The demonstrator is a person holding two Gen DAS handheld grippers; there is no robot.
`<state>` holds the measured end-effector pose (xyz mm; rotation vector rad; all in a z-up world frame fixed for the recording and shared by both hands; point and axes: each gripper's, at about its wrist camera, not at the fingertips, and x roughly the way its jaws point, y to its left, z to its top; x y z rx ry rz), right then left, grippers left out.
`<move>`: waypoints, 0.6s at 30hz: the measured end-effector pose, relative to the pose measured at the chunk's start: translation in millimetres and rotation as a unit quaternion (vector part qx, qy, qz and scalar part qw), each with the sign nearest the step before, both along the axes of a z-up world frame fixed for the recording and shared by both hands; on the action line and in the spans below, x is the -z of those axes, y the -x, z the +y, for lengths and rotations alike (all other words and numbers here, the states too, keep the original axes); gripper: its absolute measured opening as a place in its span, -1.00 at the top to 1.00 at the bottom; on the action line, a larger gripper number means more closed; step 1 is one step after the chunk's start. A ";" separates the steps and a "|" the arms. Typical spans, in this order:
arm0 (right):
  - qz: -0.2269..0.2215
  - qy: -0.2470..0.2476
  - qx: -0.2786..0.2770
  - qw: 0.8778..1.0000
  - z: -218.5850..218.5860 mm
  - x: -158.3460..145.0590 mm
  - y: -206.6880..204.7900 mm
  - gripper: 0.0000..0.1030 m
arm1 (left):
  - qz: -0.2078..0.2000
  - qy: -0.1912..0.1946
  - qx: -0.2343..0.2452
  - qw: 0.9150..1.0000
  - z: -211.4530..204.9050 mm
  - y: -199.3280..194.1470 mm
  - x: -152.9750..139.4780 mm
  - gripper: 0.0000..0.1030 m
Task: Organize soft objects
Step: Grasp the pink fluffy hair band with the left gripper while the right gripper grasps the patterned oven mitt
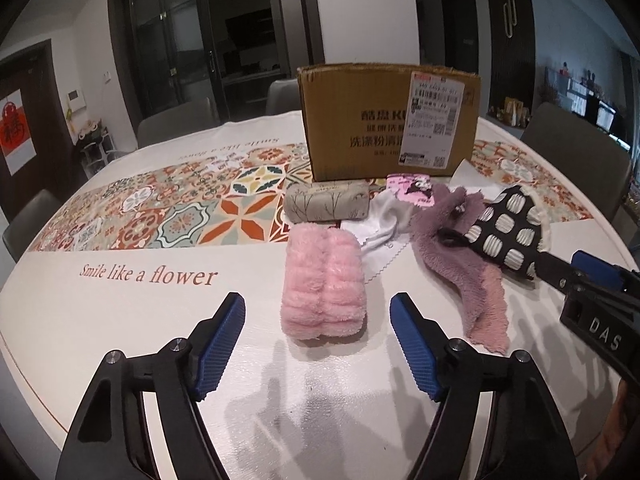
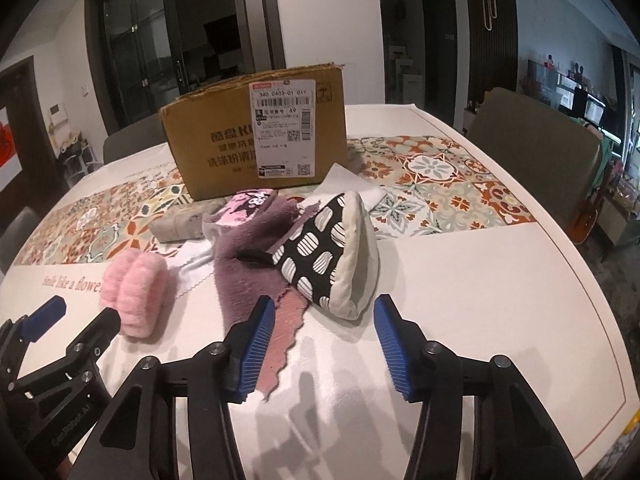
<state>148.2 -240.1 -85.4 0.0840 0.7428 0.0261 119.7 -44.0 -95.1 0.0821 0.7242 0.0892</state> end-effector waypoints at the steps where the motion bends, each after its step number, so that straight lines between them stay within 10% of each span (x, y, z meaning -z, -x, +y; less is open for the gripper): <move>1: 0.003 -0.002 0.001 1.000 -1.6 2.0 -3.7 0.02 | 0.003 -0.001 -0.001 1.000 -0.7 -2.2 1.7 -0.43; 18: 0.032 -0.015 -0.017 0.999 -2.3 22.8 -39.3 0.39 | 0.065 0.001 -0.008 0.998 -0.2 -32.0 30.3 -0.03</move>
